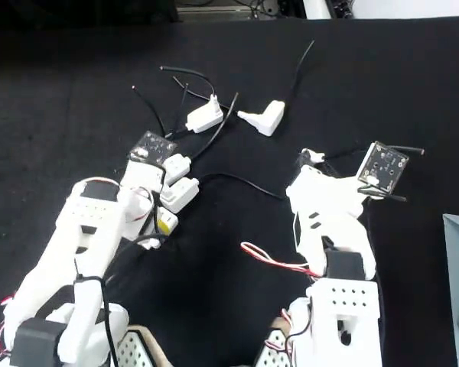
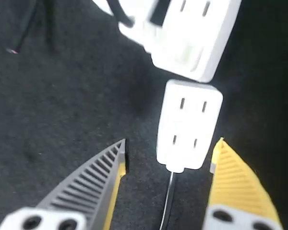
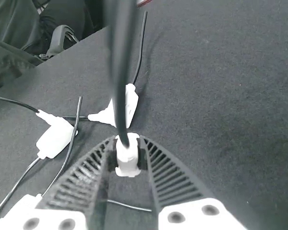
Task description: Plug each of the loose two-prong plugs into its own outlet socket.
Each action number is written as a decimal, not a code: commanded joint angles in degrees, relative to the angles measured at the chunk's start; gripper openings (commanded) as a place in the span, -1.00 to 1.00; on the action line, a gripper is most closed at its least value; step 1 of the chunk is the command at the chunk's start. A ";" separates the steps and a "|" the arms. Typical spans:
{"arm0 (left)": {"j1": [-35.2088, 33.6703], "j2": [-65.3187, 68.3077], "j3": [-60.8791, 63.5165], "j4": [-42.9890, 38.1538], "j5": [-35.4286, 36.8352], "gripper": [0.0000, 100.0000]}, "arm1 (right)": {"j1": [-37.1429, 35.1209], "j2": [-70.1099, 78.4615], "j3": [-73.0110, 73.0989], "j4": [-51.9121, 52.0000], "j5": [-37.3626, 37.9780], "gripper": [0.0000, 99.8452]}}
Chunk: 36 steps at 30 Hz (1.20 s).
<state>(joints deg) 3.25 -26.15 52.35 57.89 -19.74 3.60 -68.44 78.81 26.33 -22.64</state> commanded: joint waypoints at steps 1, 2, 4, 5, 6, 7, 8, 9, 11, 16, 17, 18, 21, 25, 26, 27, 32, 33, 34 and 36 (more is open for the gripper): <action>-0.13 -0.62 -4.09 0.88 -0.35 -0.43 | -1.05 -0.57 -0.57 -1.14 0.62 -0.97; -0.04 -0.44 -4.09 0.88 -0.35 -0.43 | -1.05 -0.57 -0.57 -1.14 0.62 -0.97; 0.75 -0.35 -3.12 0.70 -0.44 -0.43 | -1.05 -0.57 -0.57 -1.14 0.62 -0.97; 1.45 -0.35 -2.07 -0.18 -0.44 -0.44 | -1.05 -0.57 -0.57 -1.14 0.62 -0.97; 2.24 -0.44 -0.66 -1.32 -0.44 -0.44 | -1.05 -0.57 -0.57 -1.14 0.62 -0.97; 3.30 -0.44 0.84 -2.73 -0.44 -0.44 | -1.05 -0.57 -0.57 -1.14 0.62 -0.97; 4.53 -0.44 2.51 -4.40 -0.44 -0.44 | -1.05 -0.57 -0.57 -1.14 0.62 -0.97; 5.85 -0.44 4.44 -6.33 -0.44 -0.44 | -1.05 -0.57 -0.57 -1.14 0.62 -0.97; 8.22 -0.62 7.87 -10.46 -0.44 -0.50 | -1.05 -0.57 -0.57 -1.14 0.62 -0.97; 10.07 -0.62 9.63 -13.71 -0.44 -0.68 | -1.05 -0.57 -0.57 -1.14 0.62 -0.97; 10.15 -0.70 9.63 -13.71 -0.44 -0.68 | -1.05 -0.57 -0.57 -1.14 0.62 -0.97; 10.15 -0.88 9.89 -13.63 -0.44 -0.68 | -1.05 -0.57 -0.57 -1.14 0.62 -0.97; 10.95 -0.97 9.63 -10.73 -0.44 -0.69 | -1.05 -0.57 -0.48 -1.05 0.62 -0.97; 16.04 -1.05 7.60 -3.60 -0.44 -0.68 | -1.05 -0.57 -0.48 -1.05 0.62 -0.97; 17.45 -1.05 7.08 -2.29 -0.44 -0.68 | -1.05 -0.57 -0.48 -1.05 0.62 -0.97; 18.51 -1.05 6.64 -1.32 -0.44 -0.68 | -1.05 -0.57 -0.48 -1.05 0.70 -0.97; 18.51 -1.05 2.77 2.81 -0.44 -0.68 | -1.23 -0.57 0.04 -1.14 3.96 -0.97; 17.80 -1.05 1.80 3.78 -0.18 -0.68 | -1.93 -0.57 0.13 -1.14 4.66 -0.97; 17.19 -1.05 0.92 4.84 -0.18 -0.68 | -2.81 -0.57 0.22 -1.14 5.63 -0.97; 16.13 -1.05 -0.66 6.77 -0.18 -0.68 | -4.92 -0.57 0.48 -0.97 7.91 -0.97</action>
<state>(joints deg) 21.27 -26.24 57.36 61.14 -19.74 1.49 -68.44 79.60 26.33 -17.54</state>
